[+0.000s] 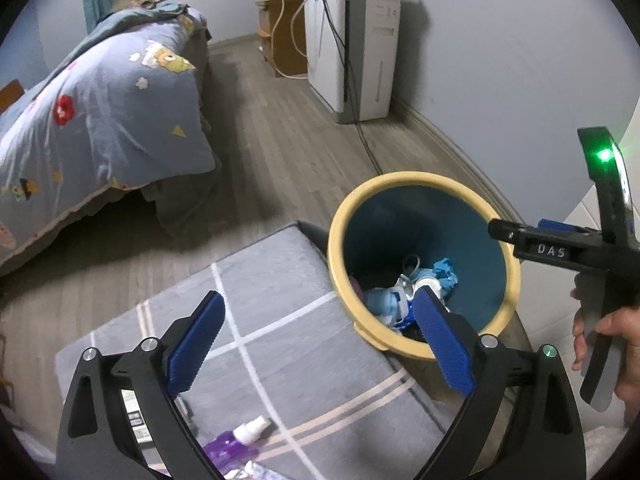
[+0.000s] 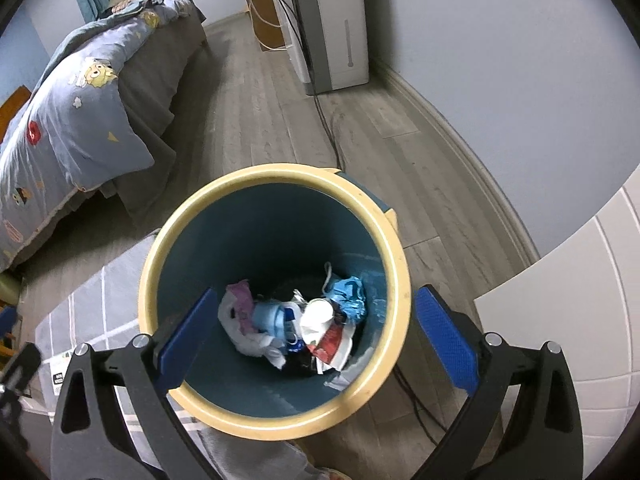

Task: Collect trash
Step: 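Move both open grippers back from the bin toward the cushion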

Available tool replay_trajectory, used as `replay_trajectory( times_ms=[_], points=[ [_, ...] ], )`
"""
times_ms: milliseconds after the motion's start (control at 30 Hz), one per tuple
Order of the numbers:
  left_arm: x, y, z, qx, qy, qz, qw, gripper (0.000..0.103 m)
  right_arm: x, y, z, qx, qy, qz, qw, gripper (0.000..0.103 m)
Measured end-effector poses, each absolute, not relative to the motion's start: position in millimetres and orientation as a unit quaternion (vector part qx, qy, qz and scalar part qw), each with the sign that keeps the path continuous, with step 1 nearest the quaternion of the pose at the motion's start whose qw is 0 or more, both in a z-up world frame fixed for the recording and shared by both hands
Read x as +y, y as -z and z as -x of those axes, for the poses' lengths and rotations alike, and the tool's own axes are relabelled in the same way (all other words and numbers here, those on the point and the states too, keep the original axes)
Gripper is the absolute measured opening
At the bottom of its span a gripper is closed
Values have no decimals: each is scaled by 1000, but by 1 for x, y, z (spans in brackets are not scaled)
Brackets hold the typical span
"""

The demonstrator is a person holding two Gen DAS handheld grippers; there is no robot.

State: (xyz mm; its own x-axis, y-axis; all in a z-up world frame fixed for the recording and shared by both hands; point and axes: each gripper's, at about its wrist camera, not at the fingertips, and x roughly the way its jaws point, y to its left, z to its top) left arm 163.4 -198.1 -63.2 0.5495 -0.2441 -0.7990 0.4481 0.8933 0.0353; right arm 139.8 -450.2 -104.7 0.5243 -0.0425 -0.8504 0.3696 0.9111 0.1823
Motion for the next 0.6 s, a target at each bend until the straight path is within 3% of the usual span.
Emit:
replay_trajectory(
  times_ms=[600],
  points=[
    [-135, 15, -126, 404, 160, -105, 895, 95, -393, 30, -119, 418, 103, -81, 899, 97]
  ],
)
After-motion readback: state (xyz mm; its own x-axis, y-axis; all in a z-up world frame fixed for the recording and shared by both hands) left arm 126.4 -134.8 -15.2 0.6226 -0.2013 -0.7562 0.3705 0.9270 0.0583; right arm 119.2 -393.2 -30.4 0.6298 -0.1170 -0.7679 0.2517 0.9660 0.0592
